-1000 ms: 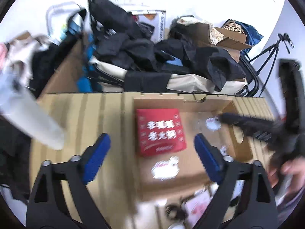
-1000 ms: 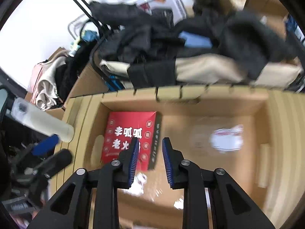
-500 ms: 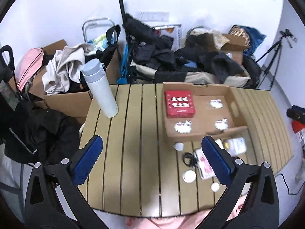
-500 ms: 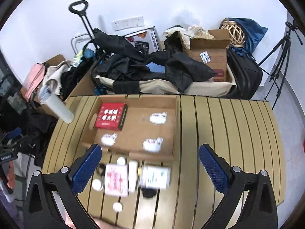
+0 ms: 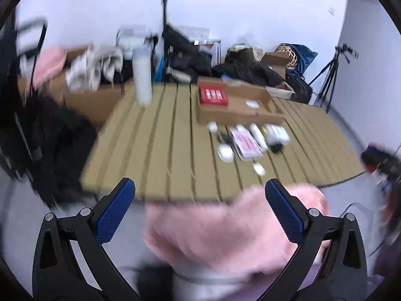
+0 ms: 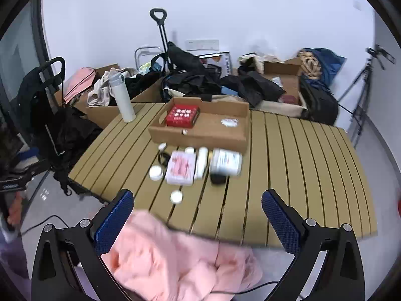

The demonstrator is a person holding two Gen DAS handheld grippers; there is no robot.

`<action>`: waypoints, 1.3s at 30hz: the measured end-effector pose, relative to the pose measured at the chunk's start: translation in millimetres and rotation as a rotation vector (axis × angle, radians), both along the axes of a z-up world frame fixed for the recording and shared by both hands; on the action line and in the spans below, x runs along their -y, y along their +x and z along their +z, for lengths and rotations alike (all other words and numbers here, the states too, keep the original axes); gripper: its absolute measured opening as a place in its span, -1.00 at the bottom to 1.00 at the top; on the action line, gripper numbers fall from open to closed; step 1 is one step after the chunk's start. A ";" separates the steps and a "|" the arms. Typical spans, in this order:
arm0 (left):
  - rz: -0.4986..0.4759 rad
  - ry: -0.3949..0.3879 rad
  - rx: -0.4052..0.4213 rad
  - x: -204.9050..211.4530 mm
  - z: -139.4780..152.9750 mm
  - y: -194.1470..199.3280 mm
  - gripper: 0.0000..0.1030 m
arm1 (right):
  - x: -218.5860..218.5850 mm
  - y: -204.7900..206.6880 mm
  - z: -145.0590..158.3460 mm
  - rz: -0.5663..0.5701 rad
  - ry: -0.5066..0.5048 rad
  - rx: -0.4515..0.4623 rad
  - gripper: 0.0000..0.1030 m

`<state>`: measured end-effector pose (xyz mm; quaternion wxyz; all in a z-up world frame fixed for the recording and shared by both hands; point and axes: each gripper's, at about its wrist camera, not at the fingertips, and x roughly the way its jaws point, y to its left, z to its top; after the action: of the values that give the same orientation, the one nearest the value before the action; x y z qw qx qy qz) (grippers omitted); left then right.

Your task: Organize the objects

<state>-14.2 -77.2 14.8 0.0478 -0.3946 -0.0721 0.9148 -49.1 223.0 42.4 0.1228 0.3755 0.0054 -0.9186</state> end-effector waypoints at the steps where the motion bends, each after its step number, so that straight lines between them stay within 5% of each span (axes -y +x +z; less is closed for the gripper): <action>1: -0.017 0.009 0.029 -2.6 -5.1 5.0 1.00 | 0.7 15.1 -11.0 -0.021 -0.029 0.005 1.00; 4: -0.042 -0.054 0.052 -13.6 -6.4 11.5 1.00 | 18.9 31.1 -33.9 0.078 0.002 0.066 1.00; 7: -0.025 -0.052 -0.003 -17.7 2.0 15.6 1.00 | 34.3 39.9 -32.8 0.072 0.098 0.003 1.00; 18: -0.009 -0.050 0.049 -14.4 -19.1 12.0 1.00 | 29.4 33.9 -49.6 0.062 -0.029 0.005 0.98; 19: -0.012 -0.046 0.057 -14.2 -23.0 7.3 1.00 | 27.6 30.4 -55.6 0.064 -0.043 0.029 0.91; 21: -0.015 -0.052 0.074 -14.2 -29.3 -5.3 1.00 | 21.7 24.3 -66.6 0.060 -0.069 0.059 0.47; 24: -0.025 -0.089 0.081 -17.0 -30.8 -35.3 1.00 | 14.9 7.1 -74.6 0.060 -0.071 0.075 0.22; 29: -0.086 -0.123 0.019 -31.9 -22.0 -99.2 1.00 | 14.4 -41.8 -76.4 0.083 0.003 0.043 0.17; 33: -0.051 -0.136 0.034 -46.7 -71.5 -159.1 0.97 | 30.3 -87.4 -111.4 0.134 0.035 0.038 0.17; 39: -0.127 -0.080 0.099 -71.6 -159.3 -189.4 0.82 | 72.0 -124.4 -191.9 0.178 0.023 0.154 0.17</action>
<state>-203.6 -5.7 -144.6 0.0863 -0.4449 -0.0125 0.8913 -173.5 151.0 -149.5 0.1994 0.4442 0.0399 -0.8726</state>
